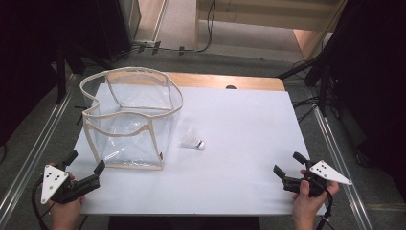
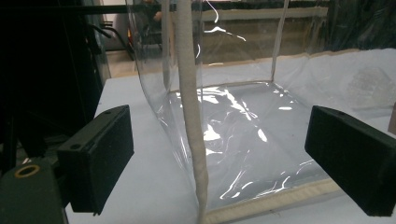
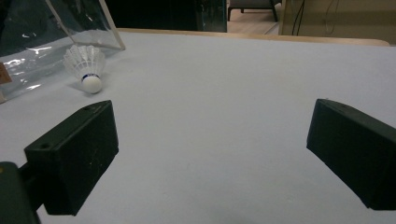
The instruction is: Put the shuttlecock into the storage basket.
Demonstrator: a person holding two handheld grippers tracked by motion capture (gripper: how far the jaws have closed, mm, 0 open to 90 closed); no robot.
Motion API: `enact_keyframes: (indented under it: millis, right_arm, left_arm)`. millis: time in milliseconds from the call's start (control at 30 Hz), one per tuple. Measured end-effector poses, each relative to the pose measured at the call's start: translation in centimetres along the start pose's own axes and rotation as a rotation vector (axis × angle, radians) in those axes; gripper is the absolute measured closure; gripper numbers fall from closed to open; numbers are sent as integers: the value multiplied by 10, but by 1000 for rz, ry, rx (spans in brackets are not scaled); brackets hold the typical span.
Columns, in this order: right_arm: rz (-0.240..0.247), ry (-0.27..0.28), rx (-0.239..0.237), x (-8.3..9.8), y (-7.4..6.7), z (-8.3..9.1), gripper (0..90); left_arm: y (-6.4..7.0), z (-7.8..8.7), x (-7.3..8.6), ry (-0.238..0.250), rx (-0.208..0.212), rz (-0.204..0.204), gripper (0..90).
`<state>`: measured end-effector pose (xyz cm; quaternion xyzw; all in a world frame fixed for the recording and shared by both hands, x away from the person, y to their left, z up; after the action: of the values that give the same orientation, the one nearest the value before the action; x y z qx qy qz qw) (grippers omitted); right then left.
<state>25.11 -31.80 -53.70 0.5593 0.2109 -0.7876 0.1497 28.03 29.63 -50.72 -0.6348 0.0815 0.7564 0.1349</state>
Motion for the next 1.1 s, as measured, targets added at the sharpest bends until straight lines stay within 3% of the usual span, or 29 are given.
enact_keyframes:
  millis: [200, 433, 600, 867, 1100]
  right_arm:
    - [15, -18, 5, 1, 0, -4, 4]
    - [4, -20, -29, 2, -1, -5, 4]
    - [10, -31, -45, 3, -2, -7, 5]
    - [49, -132, -113, 3, -13, -15, 5]
    - [103, -192, -131, -5, -24, -21, 5]
  left_arm:
    - [1, 0, 0, -3, 3, -2, 87]
    - [3, -1, 1, -11, 7, -24, 88]
    - [3, -1, 1, -9, 12, -17, 89]
    - [4, -1, 2, -13, 13, -26, 89]
    - [4, -1, 2, -17, 11, -33, 89]
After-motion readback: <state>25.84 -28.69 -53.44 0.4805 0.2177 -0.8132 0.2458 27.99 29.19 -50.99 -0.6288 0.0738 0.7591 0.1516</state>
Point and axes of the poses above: each handheld gripper's, and its own axes: z roughly backward along the jaws, x roughly out of its underside, y roughly to its right, the point moved 7 cm from there along -z, roughly forward along the jaws, and after that the axes turned 3 degrees about -x, right-handed, at the moved point
